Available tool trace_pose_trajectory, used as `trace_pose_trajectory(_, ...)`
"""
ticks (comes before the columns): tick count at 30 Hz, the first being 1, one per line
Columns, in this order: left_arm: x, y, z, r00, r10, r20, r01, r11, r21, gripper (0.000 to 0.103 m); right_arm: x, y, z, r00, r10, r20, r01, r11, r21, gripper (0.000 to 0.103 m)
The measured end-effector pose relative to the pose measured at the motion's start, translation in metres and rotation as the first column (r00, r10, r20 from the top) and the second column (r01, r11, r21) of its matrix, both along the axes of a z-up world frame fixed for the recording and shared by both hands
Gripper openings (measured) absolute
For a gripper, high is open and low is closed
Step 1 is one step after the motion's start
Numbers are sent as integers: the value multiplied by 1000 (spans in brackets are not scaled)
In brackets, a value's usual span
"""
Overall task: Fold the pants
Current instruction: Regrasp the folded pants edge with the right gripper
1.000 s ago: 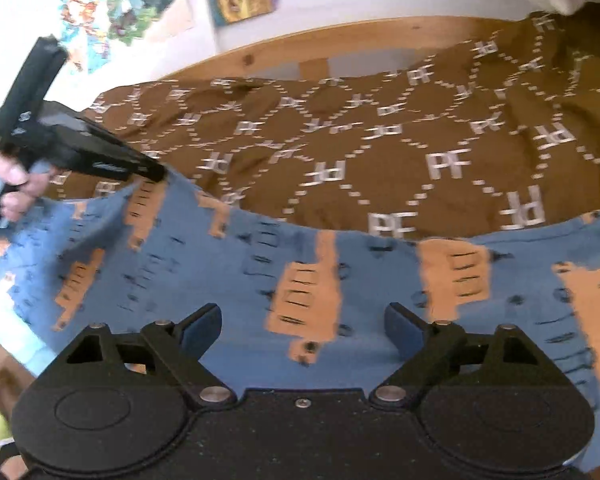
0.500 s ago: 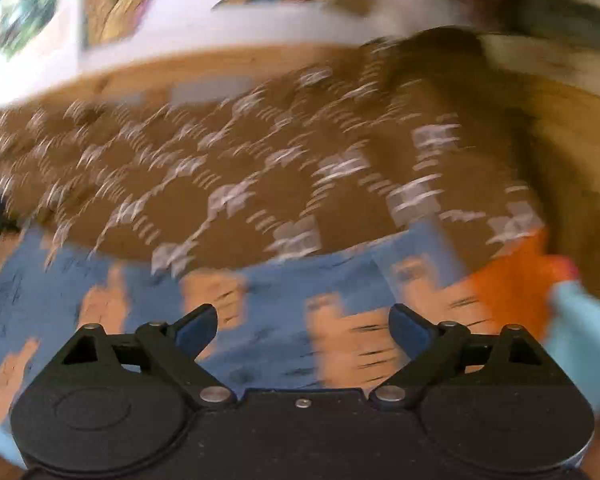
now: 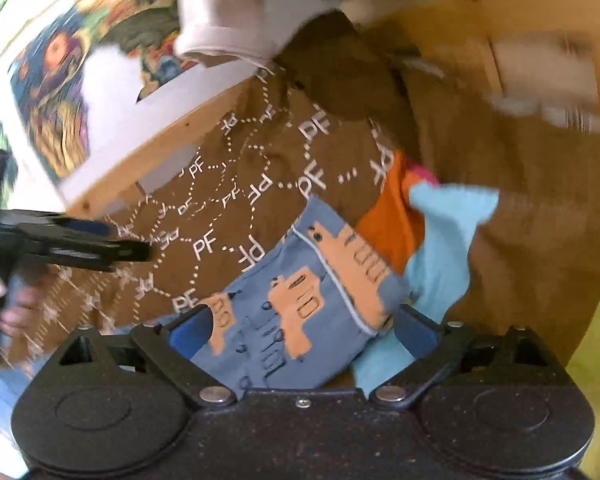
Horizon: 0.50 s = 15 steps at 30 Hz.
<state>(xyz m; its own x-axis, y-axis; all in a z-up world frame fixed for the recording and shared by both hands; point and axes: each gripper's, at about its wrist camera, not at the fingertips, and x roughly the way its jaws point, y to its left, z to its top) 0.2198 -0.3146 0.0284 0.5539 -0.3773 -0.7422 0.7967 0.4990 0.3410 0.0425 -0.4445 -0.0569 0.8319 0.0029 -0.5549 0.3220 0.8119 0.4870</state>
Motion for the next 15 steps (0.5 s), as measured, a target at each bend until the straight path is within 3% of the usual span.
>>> trace_pose_trajectory(3,-8,-38,-16,998,-66,20,65,997,49,91,0,1,-6,1000,5,-22,-6,1000,-30,91)
trace_pose_trajectory(8,-7,-63,-30,996,-49,-75,51,998,25,90,3,1,-11,1000,-9,-18,8,999,-42,89)
trace_pose_trajectory(13,-6,-84,-63,1000,-7,-6,8,978,209,88,1,-3,-13,999,-50,4,50,998,-28,85)
trace_pose_trajectory(15,-6,-84,-66,1000,18,-8,-16,979,202,89,2,-4,-14,998,-66,8,66,997,-30,85)
